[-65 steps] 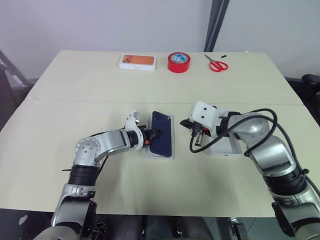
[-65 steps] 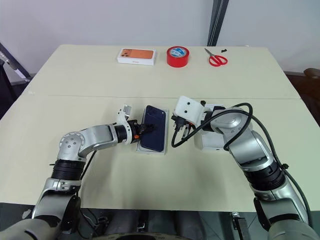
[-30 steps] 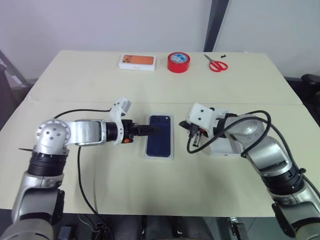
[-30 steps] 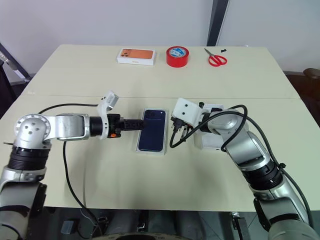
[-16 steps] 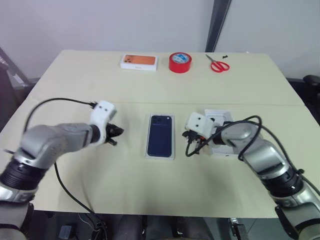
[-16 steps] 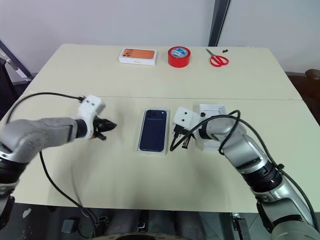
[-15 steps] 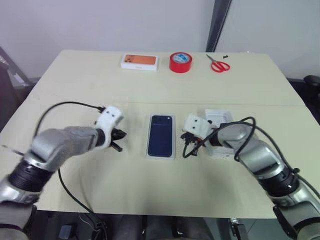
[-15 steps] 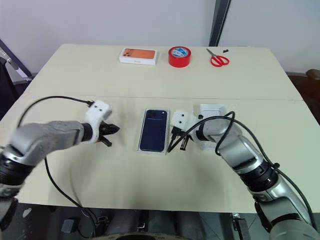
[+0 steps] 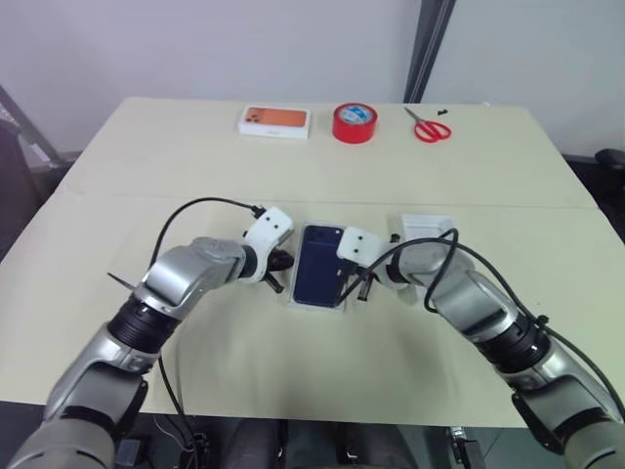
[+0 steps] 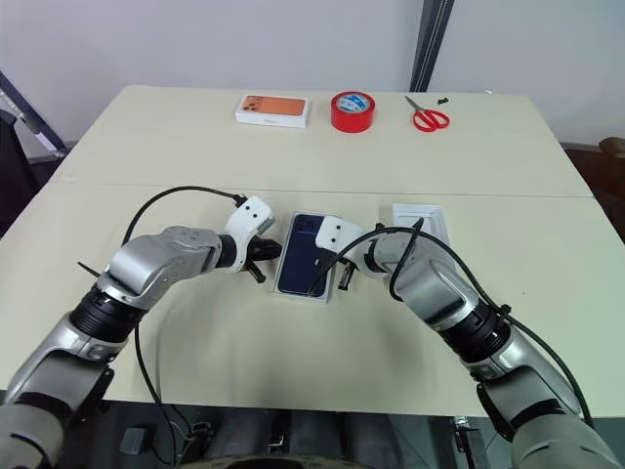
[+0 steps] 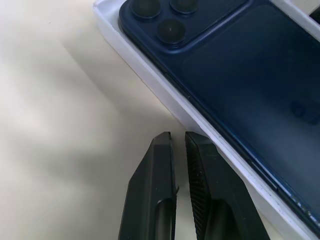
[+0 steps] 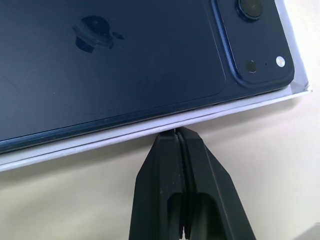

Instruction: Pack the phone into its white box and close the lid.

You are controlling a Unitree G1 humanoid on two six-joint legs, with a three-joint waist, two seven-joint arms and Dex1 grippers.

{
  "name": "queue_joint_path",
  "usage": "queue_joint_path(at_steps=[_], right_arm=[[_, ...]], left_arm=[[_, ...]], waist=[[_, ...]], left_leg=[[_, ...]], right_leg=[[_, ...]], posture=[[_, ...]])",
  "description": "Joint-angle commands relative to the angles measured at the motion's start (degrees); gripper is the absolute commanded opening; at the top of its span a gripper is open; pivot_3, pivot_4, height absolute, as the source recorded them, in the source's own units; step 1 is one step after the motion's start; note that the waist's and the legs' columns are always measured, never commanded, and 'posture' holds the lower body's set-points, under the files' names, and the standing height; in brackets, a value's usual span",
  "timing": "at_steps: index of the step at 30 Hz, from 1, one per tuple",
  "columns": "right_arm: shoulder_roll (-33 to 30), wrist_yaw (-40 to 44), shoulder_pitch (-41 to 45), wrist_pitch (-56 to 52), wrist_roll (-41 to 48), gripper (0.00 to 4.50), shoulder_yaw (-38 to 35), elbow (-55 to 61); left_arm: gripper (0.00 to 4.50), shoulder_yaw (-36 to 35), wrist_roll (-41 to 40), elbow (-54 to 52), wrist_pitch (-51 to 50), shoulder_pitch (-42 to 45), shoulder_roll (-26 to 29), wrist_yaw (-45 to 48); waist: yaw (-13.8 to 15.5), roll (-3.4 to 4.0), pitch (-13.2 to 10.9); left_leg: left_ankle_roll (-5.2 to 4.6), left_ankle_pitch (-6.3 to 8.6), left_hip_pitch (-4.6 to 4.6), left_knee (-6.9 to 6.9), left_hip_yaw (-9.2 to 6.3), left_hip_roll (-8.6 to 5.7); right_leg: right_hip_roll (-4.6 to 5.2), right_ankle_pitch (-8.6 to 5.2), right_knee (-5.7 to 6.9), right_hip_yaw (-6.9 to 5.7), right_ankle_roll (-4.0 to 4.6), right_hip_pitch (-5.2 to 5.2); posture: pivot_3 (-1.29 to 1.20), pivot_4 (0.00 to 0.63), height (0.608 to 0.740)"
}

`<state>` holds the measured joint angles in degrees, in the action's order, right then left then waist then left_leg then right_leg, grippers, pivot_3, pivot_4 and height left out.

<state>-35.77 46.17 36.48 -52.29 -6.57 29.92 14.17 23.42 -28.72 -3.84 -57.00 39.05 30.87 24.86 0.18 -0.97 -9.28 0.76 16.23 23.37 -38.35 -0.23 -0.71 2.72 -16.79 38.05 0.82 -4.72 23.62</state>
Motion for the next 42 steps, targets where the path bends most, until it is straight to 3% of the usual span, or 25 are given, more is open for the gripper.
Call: queue_joint_path(at_steps=[1, 12, 31, 34, 37, 40, 42], right_arm=[[-3.1, 2.5, -0.6, 0.2, 0.9, 0.0, -1.5, 6.4], [-14.7, 7.3, -8.7, -2.8, 4.0, 0.0, -6.6, 16.8], [-19.1, 8.5, -9.6, -0.9, 5.0, 0.0, -9.0, 14.9], [-21.7, 11.6, -10.3, -2.8, 8.8, 0.78, -13.6, 17.2], [-23.0, 13.4, -9.9, -7.2, 13.6, 2.17, -19.8, 19.4], [-20.8, 11.9, -6.8, -18.5, 18.3, 3.72, -25.1, 19.8], [-17.2, 8.8, -4.4, -27.8, 19.9, 3.72, -26.6, 18.4]], left_arm=[[0.5, 2.6, -0.5, -2.0, -1.0, 1.2, -5.2, 4.7], [0.5, 6.1, 4.3, -2.1, -2.8, 2.5, -11.4, 10.7], [0.5, 5.0, 7.2, -3.8, -4.8, 0.9, -10.4, 14.2], [0.45, 2.2, 6.9, -4.6, -4.5, 0.4, -8.9, 14.1], [0.45, -1.2, 6.7, -6.1, -3.1, -0.7, -6.6, 14.8], [0.45, -5.6, 6.9, -9.0, 4.6, -4.2, -4.3, 15.8], [0.45, -8.1, 9.0, -11.4, 16.5, -8.9, -3.1, 16.6]], waist=[[0.6, 0.0, 0.0], [0.5, 0.0, 0.0], [0.5, 0.0, 0.0], [0.5, 0.01, 0.0], [0.3, 0.01, 0.0], [-0.1, 0.02, 0.0], [-0.5, 0.04, 0.0]], left_leg=[[-0.03, 0.02, 0.02, -0.03, 0.0, 0.0], [-0.09, 0.05, 0.04, -0.04, -0.03, -0.04], [-0.08, 0.05, 0.02, -0.04, -0.03, -0.02], [-0.08, 0.05, 0.03, -0.05, -0.03, -0.03], [-0.09, 0.05, 0.02, -0.04, -0.03, 0.01], [-0.08, 0.05, -0.01, -0.04, -0.03, 0.07], [-0.08, 0.05, -0.03, -0.03, -0.02, 0.1]], right_leg=[[0.0, -0.01, -0.02, 0.0, -0.01, 0.0], [0.05, -0.04, -0.1, 0.02, -0.06, -0.04], [0.05, -0.04, -0.09, 0.03, -0.06, -0.05], [0.05, -0.04, -0.08, 0.03, -0.06, -0.04], [0.03, -0.04, -0.08, 0.03, -0.06, -0.04], [0.0, -0.03, -0.02, 0.03, -0.05, -0.04], [0.0, -0.03, 0.0, 0.04, -0.04, -0.04]], posture=[[0.0, 0.15, 0.729], [0.0, 0.15, 0.729], [0.0, 0.15, 0.729], [0.0, 0.15, 0.729], [0.0, 0.15, 0.729], [0.0, 0.15, 0.729], [0.0, 0.15, 0.729]])
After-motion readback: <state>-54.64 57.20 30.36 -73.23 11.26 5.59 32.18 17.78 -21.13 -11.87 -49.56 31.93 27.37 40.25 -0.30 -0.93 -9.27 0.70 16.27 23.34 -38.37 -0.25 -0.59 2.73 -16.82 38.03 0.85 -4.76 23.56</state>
